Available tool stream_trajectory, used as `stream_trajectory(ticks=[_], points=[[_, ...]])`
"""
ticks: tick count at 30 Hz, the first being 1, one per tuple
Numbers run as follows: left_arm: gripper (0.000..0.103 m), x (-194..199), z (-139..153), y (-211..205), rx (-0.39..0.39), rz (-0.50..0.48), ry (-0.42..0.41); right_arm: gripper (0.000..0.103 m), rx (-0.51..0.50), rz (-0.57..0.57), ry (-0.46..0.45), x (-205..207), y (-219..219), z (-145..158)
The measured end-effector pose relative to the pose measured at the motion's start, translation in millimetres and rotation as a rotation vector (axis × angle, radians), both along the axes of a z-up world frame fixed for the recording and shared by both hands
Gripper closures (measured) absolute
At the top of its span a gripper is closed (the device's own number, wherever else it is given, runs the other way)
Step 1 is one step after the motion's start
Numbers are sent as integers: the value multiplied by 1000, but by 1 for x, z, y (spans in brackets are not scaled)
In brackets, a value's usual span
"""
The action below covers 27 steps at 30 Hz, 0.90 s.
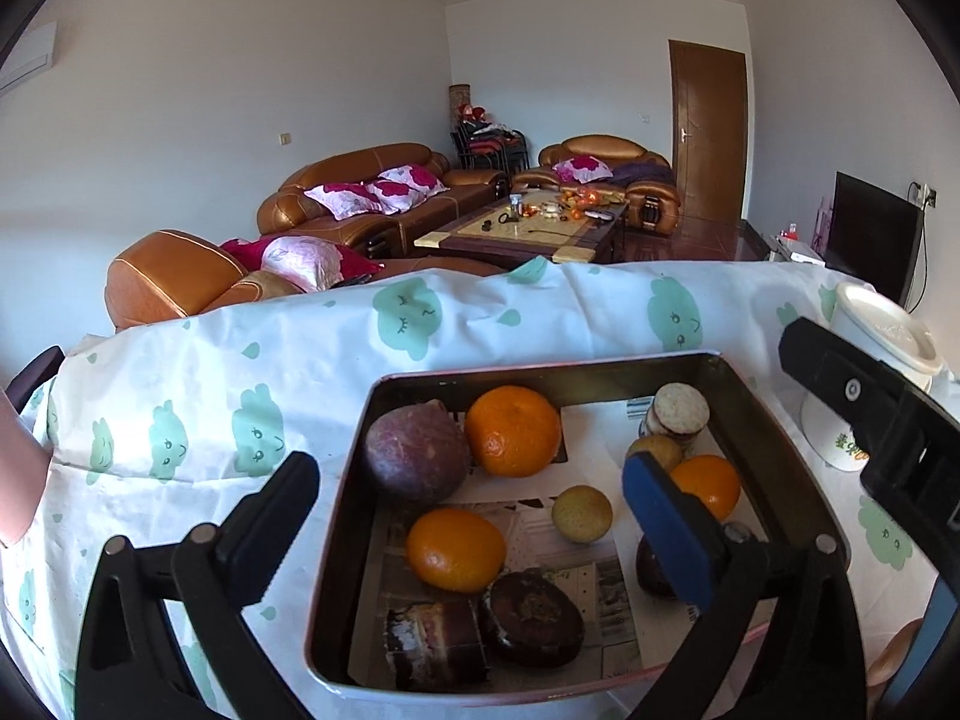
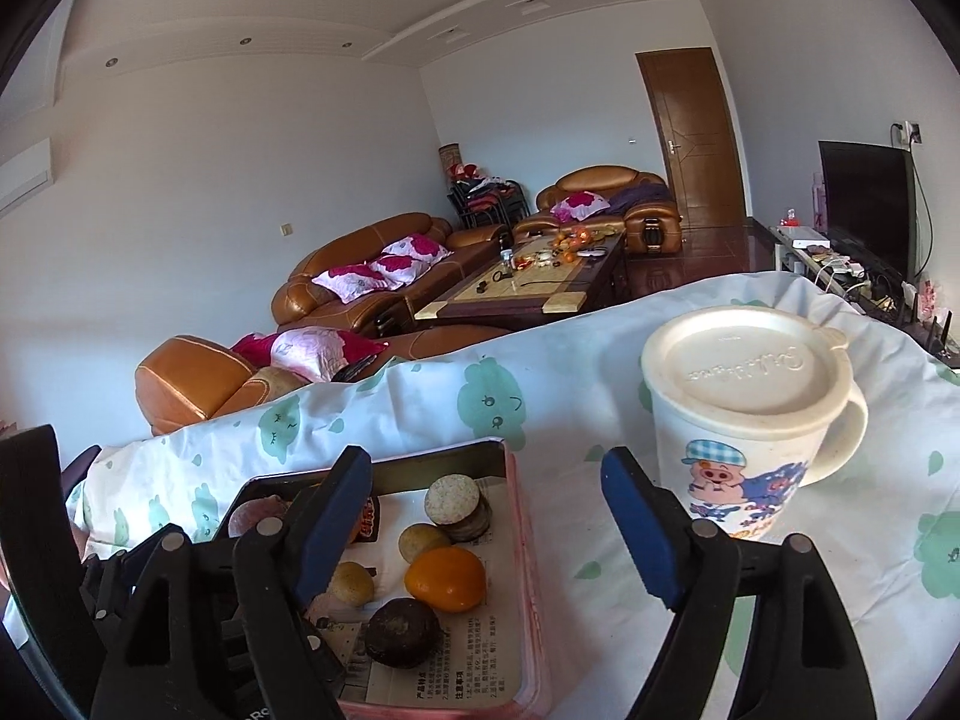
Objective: Organize fruits
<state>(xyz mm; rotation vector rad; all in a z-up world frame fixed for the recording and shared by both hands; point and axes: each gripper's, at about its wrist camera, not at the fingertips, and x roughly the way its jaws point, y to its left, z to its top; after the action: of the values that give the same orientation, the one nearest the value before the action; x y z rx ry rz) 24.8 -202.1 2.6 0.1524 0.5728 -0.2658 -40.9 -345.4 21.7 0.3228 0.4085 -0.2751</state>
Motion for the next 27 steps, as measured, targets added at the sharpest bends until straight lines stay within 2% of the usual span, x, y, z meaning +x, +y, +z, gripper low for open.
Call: stream_trajectory(ticks=[3, 7, 10, 15, 19, 27], points=[[0, -14, 4, 4, -2, -7, -42, 22, 5, 0, -27, -9, 2, -2], [0, -36, 8, 12, 2, -12, -91, 22, -44, 12, -77, -25, 15, 3], [0, -53, 12, 25, -29, -8, -128, 22, -89, 8, -130, -45, 26, 7], [0, -73, 15, 41, -56, -6, -150, 18, -126, -5, -164, -69, 37, 11], [0, -90, 19, 52, -79, 2, -201, 18, -164, -27, -206, -88, 46, 15], [0, -103, 21, 58, -94, 5, -252, 15, -278, -27, -257, -105, 69, 18]])
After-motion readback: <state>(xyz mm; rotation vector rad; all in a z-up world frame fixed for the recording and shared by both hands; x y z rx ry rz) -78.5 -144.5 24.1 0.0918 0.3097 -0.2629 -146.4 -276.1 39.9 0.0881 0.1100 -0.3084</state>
